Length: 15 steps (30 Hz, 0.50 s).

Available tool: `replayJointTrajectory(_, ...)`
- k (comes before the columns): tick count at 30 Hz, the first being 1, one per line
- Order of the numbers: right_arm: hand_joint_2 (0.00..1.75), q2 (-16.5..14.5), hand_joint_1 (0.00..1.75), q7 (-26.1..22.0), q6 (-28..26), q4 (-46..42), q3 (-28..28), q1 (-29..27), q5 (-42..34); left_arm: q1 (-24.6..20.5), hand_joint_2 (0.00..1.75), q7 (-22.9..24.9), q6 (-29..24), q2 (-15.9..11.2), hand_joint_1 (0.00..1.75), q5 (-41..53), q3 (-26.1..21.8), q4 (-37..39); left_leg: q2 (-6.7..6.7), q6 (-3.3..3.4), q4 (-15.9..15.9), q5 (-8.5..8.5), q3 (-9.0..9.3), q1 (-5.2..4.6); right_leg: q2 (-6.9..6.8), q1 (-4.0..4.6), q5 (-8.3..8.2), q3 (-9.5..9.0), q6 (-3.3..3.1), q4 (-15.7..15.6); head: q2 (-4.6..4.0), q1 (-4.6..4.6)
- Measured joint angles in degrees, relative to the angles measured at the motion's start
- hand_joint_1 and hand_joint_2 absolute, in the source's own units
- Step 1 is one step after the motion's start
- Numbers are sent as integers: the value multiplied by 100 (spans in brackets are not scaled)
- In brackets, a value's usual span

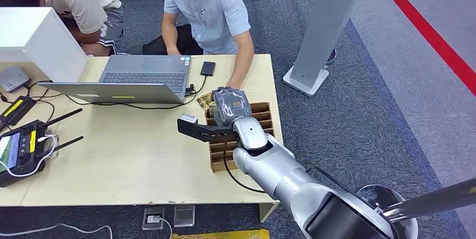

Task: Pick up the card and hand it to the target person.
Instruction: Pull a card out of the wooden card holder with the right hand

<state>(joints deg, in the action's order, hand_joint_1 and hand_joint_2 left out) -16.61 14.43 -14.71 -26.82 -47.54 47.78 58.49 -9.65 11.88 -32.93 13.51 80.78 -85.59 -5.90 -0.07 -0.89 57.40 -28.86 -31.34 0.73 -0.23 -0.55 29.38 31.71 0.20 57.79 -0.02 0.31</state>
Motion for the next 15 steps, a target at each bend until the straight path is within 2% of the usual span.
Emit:
replayJointTrajectory(8,175,2,96,-24,17,68,-2,-8,0,0,0,-9,3,0,0,-2,0,0,0,0,0,0,0,0,0,0,0,0,0,0,0,1)
replayJointTrajectory(15,175,3,123,-49,-21,118,-2,-7,-1,0,0,-10,3,0,0,5,-1,0,0,0,0,0,0,0,0,0,0,0,0,0,0,1)
